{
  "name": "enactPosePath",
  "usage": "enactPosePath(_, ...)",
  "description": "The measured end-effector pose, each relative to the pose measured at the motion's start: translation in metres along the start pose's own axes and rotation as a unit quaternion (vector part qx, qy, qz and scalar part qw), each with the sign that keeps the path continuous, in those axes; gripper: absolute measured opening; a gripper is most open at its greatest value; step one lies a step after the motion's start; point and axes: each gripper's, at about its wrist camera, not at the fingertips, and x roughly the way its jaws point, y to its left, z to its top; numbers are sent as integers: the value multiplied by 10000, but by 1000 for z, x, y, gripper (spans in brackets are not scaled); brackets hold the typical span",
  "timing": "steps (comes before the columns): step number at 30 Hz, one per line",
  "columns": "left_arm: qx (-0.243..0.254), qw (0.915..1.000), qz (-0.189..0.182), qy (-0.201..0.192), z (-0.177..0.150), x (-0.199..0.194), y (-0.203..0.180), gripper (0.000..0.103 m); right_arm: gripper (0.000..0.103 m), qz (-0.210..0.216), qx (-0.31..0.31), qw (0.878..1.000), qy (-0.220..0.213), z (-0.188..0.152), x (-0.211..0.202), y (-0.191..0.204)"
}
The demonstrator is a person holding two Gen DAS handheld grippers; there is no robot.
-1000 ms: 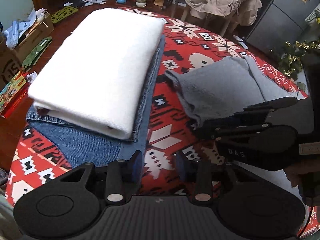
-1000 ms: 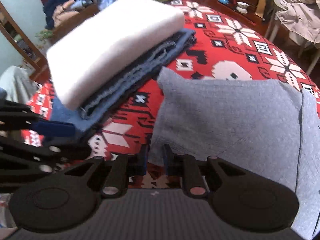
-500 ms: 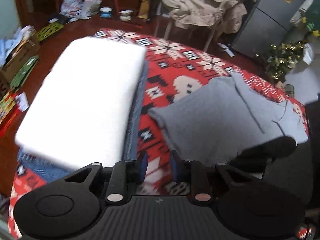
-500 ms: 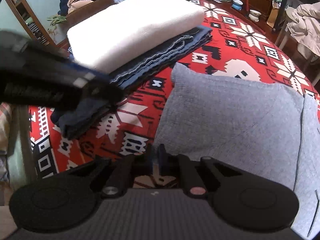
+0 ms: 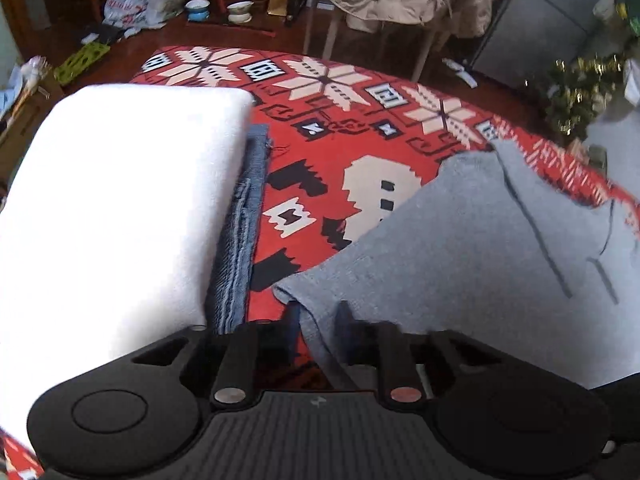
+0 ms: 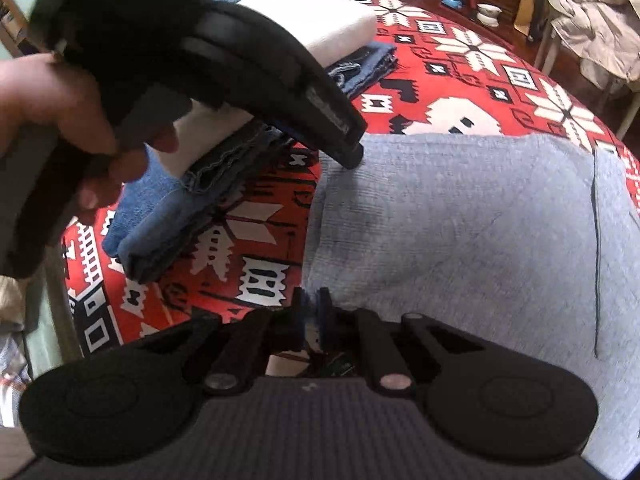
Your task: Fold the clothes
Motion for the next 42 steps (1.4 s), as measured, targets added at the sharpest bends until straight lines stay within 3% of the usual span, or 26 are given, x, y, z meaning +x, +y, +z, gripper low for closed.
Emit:
enactPosePath(5,676,9945,604,-517,1,-6,-12,6,6,18,128,9999,-33,-2,1,-1)
enactPosePath(11,1232,9858,1001,-554,-1,-4,-21,12,6,34,189,9998,-45,1,7,1)
enactPosePath(12,1173,9855,1043,-640,0,-9,-19,13,6,37,197,9998,-44,2,8,1)
enactPosePath(13,1073,9860,1052,-717,3,-13,-17,24,7,43,206,9998,-44,2,9,1)
enactPosePath(15,751,9896,906,-821,10,-24,-6,33,11,69,224,9997,-61,1,9,1)
enactPosePath(21,5,9957,270,-883,24,-55,21,22,14,115,481,9987,-142,0,3,-1)
enactPosePath(26,-552,9949,56,-844,9,-79,38,19,14,109,944,9943,-484,6,-13,-4)
enactPosePath(32,-965,9940,-31,-514,-28,-85,45,19,14,-245,870,9943,-572,31,1,-4)
enactPosePath(38,-1117,9930,-187,-325,-52,-90,46,19,14,-627,210,9973,-312,46,29,9)
enactPosePath(41,-1092,9929,-302,-351,-56,-93,45,19,0,-737,244,9967,-231,50,32,10)
enactPosePath(42,-1072,9930,-316,-371,-56,-94,45,19,0,-748,309,9964,-247,50,31,9)
